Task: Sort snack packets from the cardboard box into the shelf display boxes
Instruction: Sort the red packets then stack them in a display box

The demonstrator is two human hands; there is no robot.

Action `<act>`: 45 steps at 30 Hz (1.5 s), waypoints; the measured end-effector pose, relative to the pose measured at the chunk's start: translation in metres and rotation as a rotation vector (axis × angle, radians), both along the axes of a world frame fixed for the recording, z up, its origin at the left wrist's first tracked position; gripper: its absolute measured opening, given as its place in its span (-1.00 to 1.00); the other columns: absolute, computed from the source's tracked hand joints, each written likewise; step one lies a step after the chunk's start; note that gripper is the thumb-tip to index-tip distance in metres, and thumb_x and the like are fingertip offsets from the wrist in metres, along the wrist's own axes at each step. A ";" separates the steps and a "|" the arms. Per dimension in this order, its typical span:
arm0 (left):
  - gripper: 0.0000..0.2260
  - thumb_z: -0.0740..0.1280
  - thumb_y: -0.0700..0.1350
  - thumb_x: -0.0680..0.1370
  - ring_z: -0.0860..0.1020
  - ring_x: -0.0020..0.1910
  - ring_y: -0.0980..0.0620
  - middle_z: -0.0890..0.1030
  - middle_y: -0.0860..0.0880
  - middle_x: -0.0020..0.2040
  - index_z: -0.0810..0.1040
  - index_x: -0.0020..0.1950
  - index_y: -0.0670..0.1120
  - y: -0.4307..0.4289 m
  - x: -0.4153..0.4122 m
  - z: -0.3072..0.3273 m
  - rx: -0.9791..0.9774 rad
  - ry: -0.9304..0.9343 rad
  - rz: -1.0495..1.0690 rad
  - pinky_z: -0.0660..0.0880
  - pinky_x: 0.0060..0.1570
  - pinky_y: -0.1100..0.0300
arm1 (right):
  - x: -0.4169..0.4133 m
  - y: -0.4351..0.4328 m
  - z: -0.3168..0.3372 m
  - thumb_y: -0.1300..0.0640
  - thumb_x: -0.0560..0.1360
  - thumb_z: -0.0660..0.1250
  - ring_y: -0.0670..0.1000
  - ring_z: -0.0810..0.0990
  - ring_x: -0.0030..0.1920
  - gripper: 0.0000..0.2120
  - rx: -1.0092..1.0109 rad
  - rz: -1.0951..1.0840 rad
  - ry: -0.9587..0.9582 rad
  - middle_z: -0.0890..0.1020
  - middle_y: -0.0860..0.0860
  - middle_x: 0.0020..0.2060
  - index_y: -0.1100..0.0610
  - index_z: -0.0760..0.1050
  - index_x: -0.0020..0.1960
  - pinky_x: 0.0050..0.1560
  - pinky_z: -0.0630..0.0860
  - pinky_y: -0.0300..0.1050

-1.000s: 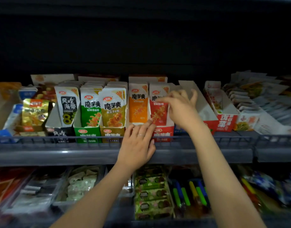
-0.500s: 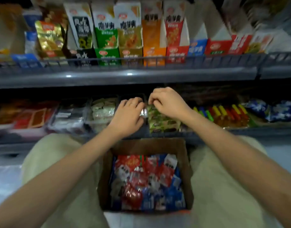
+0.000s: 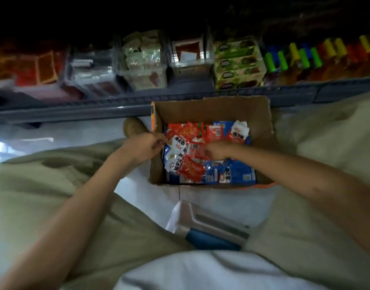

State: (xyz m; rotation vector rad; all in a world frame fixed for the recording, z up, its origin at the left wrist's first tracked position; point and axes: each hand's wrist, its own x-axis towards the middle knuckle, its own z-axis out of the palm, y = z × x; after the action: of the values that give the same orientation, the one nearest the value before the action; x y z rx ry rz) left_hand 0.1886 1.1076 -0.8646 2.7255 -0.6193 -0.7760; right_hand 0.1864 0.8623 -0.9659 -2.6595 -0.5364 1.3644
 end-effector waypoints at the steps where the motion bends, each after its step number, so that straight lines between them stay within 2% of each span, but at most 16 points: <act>1: -0.75 0.20 -0.14 0.60 0.55 0.08 -0.06 0.60 -0.05 0.15 0.52 0.25 -0.04 0.004 -0.003 -0.002 0.000 0.004 0.018 0.49 0.06 0.07 | -0.006 0.005 -0.012 0.27 0.56 0.20 0.02 0.47 -0.19 -0.72 0.028 -0.057 0.080 0.55 0.10 -0.07 0.18 0.40 0.26 -0.27 0.41 -0.16; 4: -0.78 0.19 -0.16 0.60 0.55 0.00 -0.02 0.59 0.01 0.05 0.54 0.19 -0.04 0.018 -0.006 -0.005 -0.023 -0.022 0.112 0.45 -0.05 0.16 | -0.019 0.022 -0.042 0.16 0.54 0.29 0.04 0.50 0.04 -0.68 0.131 -0.214 0.257 0.51 0.07 0.12 0.15 0.41 0.28 0.05 0.47 -0.11; 8: -0.77 0.21 -0.15 0.59 0.51 -0.11 0.02 0.52 0.05 -0.07 0.50 0.23 0.00 0.030 0.012 -0.011 -0.055 -0.027 0.174 0.34 -0.15 0.23 | -0.030 0.046 -0.071 0.05 0.44 0.43 0.03 0.50 0.09 -0.61 0.270 -0.497 0.185 0.53 0.02 0.07 0.09 0.42 0.21 0.17 0.45 -0.06; 11: -0.75 0.19 -0.16 0.61 0.48 -0.09 0.05 0.55 0.00 0.01 0.48 0.26 -0.03 0.031 0.015 -0.013 -0.056 -0.021 0.178 0.35 -0.12 0.21 | -0.036 0.060 -0.082 0.04 0.49 0.37 0.06 0.52 0.07 -0.65 0.165 -0.560 0.007 0.54 0.05 0.07 0.12 0.40 0.21 0.12 0.49 -0.07; 14: -0.73 0.17 -0.18 0.61 0.53 0.03 -0.05 0.59 -0.07 0.12 0.48 0.29 -0.06 0.030 0.009 -0.015 -0.054 -0.014 0.137 0.42 -0.03 0.16 | -0.038 0.065 -0.083 0.19 0.59 0.18 0.07 0.53 0.04 -0.82 0.106 -0.601 -0.085 0.53 0.08 0.07 0.16 0.37 0.18 0.02 0.50 -0.09; 17: -0.72 0.20 -0.19 0.60 0.54 0.09 -0.06 0.60 -0.08 0.15 0.48 0.30 -0.07 0.032 0.006 -0.018 -0.056 -0.018 0.141 0.43 0.04 0.14 | -0.031 0.061 -0.078 0.25 0.55 0.25 0.07 0.56 -0.01 -0.80 0.079 -0.590 0.046 0.54 0.11 0.02 0.19 0.41 0.17 -0.09 0.52 -0.13; 21: -0.75 0.20 -0.19 0.60 0.53 0.05 -0.01 0.57 -0.06 0.13 0.50 0.27 -0.09 0.027 0.001 -0.016 -0.110 -0.047 0.211 0.39 -0.03 0.22 | -0.001 0.036 -0.043 0.28 0.53 0.25 -0.03 0.48 -0.22 -0.68 -0.015 -0.435 0.301 0.50 0.08 -0.08 0.25 0.37 0.28 -0.29 0.45 -0.22; 23: -0.79 0.20 -0.20 0.60 0.51 0.01 0.03 0.56 -0.02 0.08 0.53 0.19 -0.08 0.025 0.000 -0.019 -0.164 -0.002 0.249 0.38 -0.07 0.25 | 0.017 0.021 -0.016 0.27 0.55 0.24 0.01 0.52 -0.13 -0.69 0.096 -0.482 0.456 0.52 0.07 -0.05 0.20 0.39 0.29 -0.18 0.50 -0.17; 26: -0.85 0.20 -0.20 0.61 0.48 0.12 0.03 0.51 0.02 0.08 0.53 0.08 -0.04 0.020 -0.001 -0.023 -0.366 0.215 0.252 0.37 -0.05 0.37 | 0.032 0.009 0.019 0.28 0.54 0.25 0.03 0.53 0.11 -0.77 0.494 -0.693 0.565 0.56 0.02 0.04 0.08 0.43 0.16 0.13 0.48 -0.07; 30: -0.76 0.18 -0.14 0.64 0.43 0.24 0.15 0.42 0.02 0.27 0.48 0.28 -0.03 0.010 -0.007 -0.020 -0.607 0.570 0.268 0.47 0.15 0.31 | 0.031 0.029 0.050 0.26 0.54 0.27 -0.17 0.58 -0.08 -0.85 0.764 -0.721 0.500 0.58 -0.08 -0.07 0.02 0.46 0.01 -0.05 0.45 -0.29; 33: -0.80 0.26 -0.19 0.60 0.48 0.24 0.03 0.48 -0.05 0.26 0.52 0.19 -0.02 0.004 -0.009 -0.024 -0.830 0.489 0.577 0.48 0.22 0.10 | 0.024 0.051 0.046 0.11 0.56 0.25 -0.07 0.59 0.06 -0.88 0.876 -0.740 0.457 0.61 -0.02 0.03 0.03 0.49 0.08 0.12 0.49 -0.23; 35: -0.83 0.31 -0.24 0.56 0.52 0.17 0.01 0.54 0.00 0.15 0.53 0.06 0.01 0.007 -0.004 -0.028 -0.834 0.345 0.794 0.52 0.14 0.11 | 0.018 0.064 0.033 -0.04 0.60 0.15 -0.01 0.59 -0.01 -0.77 0.901 -0.883 0.414 0.60 0.02 -0.03 0.05 0.49 0.10 0.01 0.53 -0.20; 37: -0.84 0.35 -0.26 0.53 0.54 0.09 0.05 0.54 0.02 0.11 0.52 -0.02 -0.01 0.015 0.003 -0.032 -0.692 0.182 0.870 0.53 -0.07 0.28 | 0.009 0.075 0.009 -0.03 0.62 0.12 0.01 0.57 -0.08 -0.72 0.753 -0.948 0.252 0.56 0.01 -0.12 0.13 0.47 0.13 -0.10 0.51 -0.19; 39: -0.82 0.37 -0.29 0.51 0.52 0.09 0.05 0.53 -0.05 0.19 0.49 -0.06 -0.02 0.025 0.008 -0.035 -0.681 0.149 0.977 0.48 -0.25 0.38 | -0.001 0.081 -0.024 0.02 0.57 0.25 0.07 0.55 0.07 -0.67 0.466 -0.820 0.103 0.56 0.07 0.04 0.17 0.41 0.26 -0.01 0.49 -0.10; 42: -0.81 0.35 -0.35 0.50 0.50 0.11 0.01 0.50 -0.06 0.19 0.47 -0.02 -0.09 0.030 0.006 -0.035 -0.737 0.146 1.110 0.48 -0.40 0.42 | -0.024 0.084 -0.059 -0.01 0.44 0.43 0.17 0.44 0.28 -0.28 0.229 -0.709 0.007 0.32 0.16 0.38 0.18 0.14 0.44 0.19 0.46 0.02; 45: -0.79 0.34 -0.35 0.52 0.48 0.10 0.03 0.48 -0.06 0.21 0.45 0.05 -0.11 0.031 0.002 -0.036 -0.748 0.123 1.147 0.45 -0.46 0.47 | -0.040 0.089 -0.077 -0.06 0.43 0.43 0.18 0.46 0.23 -0.26 0.055 -0.556 -0.288 0.31 0.18 0.36 0.14 0.11 0.41 0.08 0.47 -0.02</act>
State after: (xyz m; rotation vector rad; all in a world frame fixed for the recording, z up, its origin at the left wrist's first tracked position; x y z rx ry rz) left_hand 0.1908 1.1383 -0.9008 1.8244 0.5759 -0.2849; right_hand 0.1462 0.9515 -1.0434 -2.6749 0.1467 0.8055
